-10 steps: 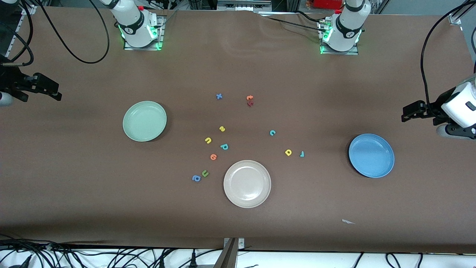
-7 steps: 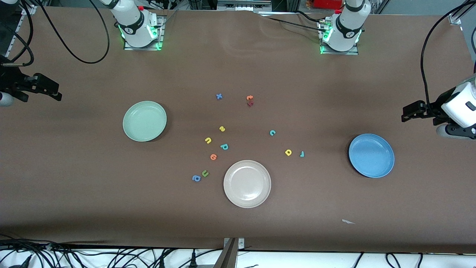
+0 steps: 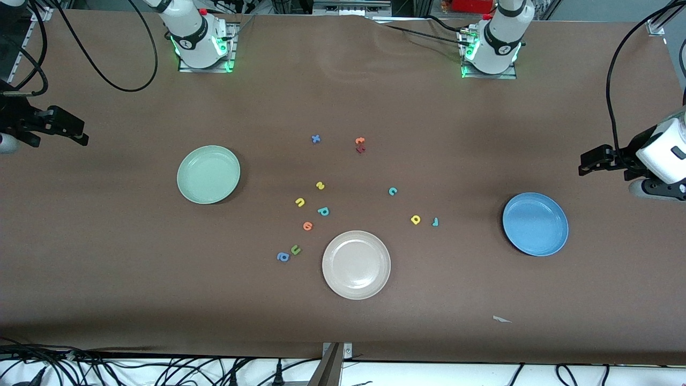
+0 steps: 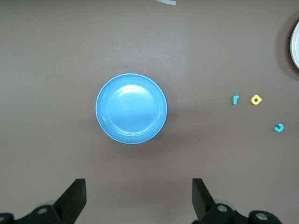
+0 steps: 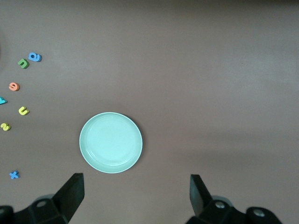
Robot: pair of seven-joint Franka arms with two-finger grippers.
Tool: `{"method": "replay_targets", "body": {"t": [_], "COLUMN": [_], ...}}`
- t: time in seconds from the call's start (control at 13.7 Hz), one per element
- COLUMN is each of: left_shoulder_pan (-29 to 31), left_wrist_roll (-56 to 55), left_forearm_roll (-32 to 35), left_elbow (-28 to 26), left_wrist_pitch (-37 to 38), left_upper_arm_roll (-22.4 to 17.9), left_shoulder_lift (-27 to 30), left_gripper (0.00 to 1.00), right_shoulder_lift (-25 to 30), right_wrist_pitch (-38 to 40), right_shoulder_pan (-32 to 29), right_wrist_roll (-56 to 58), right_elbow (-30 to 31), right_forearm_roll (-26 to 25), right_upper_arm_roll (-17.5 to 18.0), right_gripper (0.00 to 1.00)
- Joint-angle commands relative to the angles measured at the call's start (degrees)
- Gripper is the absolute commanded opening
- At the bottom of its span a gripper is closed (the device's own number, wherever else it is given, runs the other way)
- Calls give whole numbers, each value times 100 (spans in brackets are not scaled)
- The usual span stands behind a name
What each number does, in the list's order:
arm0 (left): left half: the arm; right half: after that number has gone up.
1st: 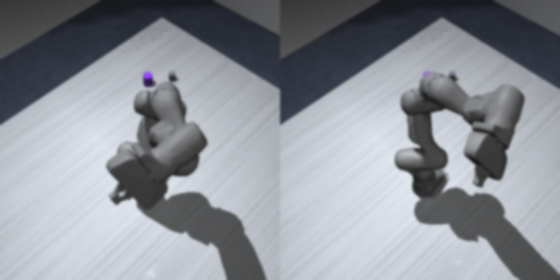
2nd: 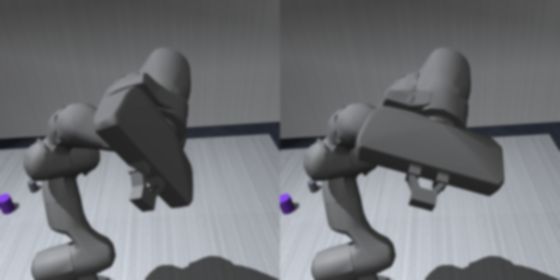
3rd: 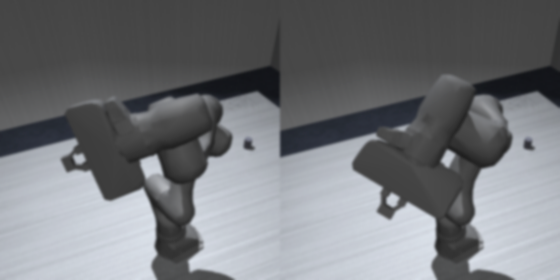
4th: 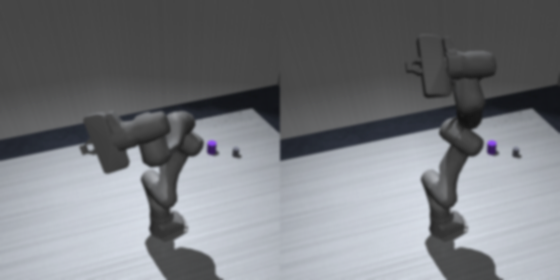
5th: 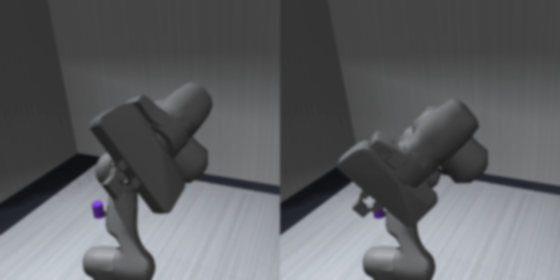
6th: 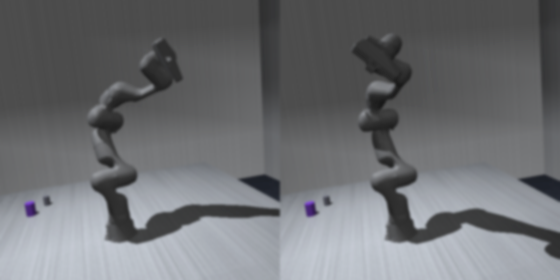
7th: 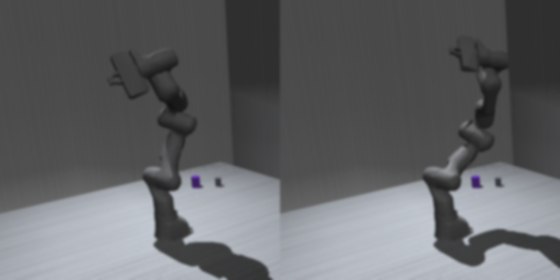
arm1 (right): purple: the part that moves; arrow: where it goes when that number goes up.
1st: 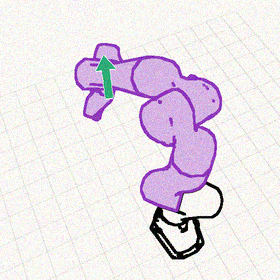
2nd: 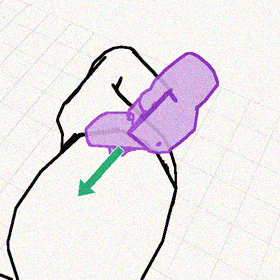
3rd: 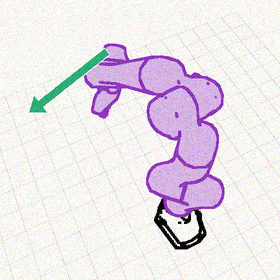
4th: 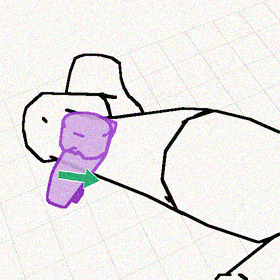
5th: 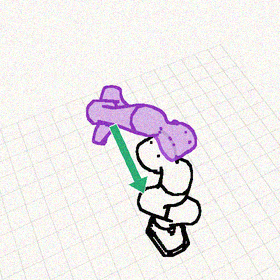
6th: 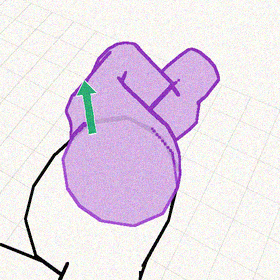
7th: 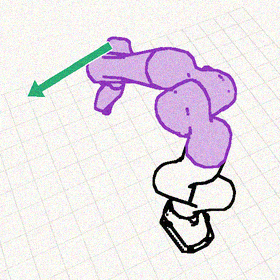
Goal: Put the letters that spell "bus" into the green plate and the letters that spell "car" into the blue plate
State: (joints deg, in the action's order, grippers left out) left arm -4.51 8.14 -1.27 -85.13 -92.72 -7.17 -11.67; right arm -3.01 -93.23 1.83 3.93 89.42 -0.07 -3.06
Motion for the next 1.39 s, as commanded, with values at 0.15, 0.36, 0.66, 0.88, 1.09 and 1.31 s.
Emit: {"method": "replay_targets", "body": {"t": [0.15, 0.36, 0.66, 0.88, 1.09, 1.31], "left_shoulder_pan": [29, 29, 29, 29, 29, 29], "left_wrist_roll": [38, 38, 38, 38, 38, 38], "left_forearm_roll": [-49, -40, -40, -40, -40, -40], "left_elbow": [-13, -21, -21, -21, -30, -30], "left_wrist_pitch": [-44, -114, -114, -114, -114, -114], "left_upper_arm_roll": [23, 22, 14, 14, 14, 22], "left_shoulder_lift": [16, 16, 16, 16, 16, 16], "left_gripper": [100, 100, 100, 100, 100, 100], "right_shoulder_lift": [-51, -51, -42, -42, -42, -33], "right_wrist_pitch": [68, 68, 77, 112, 147, 147], "right_shoulder_pan": [-34, -34, -34, -34, -34, -34], "right_wrist_roll": [-7, -7, -7, -7, -7, -7], "right_elbow": [-144, -144, -144, -144, -144, -144], "right_forearm_roll": [77, 77, 77, 77, 77, 77], "right_upper_arm_roll": [7, 7, 7, 7, 7, 7], "right_gripper": [100, 100, 100, 100, 100, 100]}}
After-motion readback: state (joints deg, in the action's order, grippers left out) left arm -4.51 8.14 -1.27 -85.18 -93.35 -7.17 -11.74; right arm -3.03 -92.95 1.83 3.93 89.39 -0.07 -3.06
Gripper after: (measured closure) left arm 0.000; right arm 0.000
